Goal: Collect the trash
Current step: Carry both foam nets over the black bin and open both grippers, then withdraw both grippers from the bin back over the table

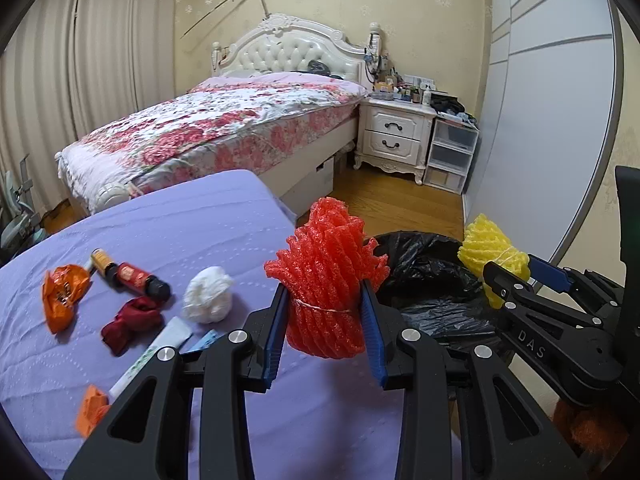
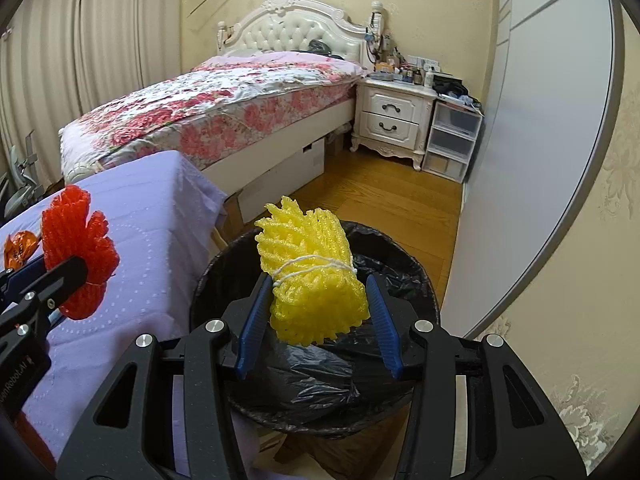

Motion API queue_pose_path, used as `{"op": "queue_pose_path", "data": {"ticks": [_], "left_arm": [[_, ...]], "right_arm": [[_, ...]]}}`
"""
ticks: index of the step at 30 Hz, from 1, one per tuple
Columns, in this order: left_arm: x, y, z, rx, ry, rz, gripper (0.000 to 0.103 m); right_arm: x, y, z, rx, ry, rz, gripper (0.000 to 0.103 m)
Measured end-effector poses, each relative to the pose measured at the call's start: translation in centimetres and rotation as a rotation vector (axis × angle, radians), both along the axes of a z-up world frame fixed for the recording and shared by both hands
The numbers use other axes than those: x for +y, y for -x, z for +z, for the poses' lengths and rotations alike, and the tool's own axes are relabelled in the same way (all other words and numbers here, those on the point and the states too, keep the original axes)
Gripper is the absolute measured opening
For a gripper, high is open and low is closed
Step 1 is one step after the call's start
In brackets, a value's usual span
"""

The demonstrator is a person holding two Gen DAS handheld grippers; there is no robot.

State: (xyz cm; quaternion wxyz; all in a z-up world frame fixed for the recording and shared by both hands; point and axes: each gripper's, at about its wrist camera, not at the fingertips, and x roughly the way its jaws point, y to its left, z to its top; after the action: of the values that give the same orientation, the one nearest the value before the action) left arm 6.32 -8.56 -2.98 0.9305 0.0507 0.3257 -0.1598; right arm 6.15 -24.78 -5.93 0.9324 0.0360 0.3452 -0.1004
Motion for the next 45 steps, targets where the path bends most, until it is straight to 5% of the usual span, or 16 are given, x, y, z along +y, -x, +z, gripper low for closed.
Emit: {"op": "queue_pose_path", "data": {"ticks": [10,14,18,26,45], "left_arm": [[-3.5,-2.1,-1.5,0.009,-0.047,-0.035,0.038],[-3.8,-2.6,-2.4,0.027,-0.060,-0.023,0.061],[-3.4,-2.7,-2.6,0.043,-0.053,-0.004,0.072],[-2.1,-1.6,-1.5,0.018,-0.069,0.033,0.074],[11.6,2.3,0.7,0.004,-0.083,0.288,0.074]], "right_arm": [[-1.9,-1.3,-1.5,0.024,-0.024,-0.052,0.054],[-2.6,-1.5,-1.8,0.030,-0.026,-0.078,0.058],[-3.1,-1.4,-1.8,0.032,-0.025,-0.098,0.059],[-2.6,-0.9,-1.4,0.026,-0.036,-0.081,0.060],[7.2,0.8,0.9,0.004,-0.052,0.151,0.065]]}}
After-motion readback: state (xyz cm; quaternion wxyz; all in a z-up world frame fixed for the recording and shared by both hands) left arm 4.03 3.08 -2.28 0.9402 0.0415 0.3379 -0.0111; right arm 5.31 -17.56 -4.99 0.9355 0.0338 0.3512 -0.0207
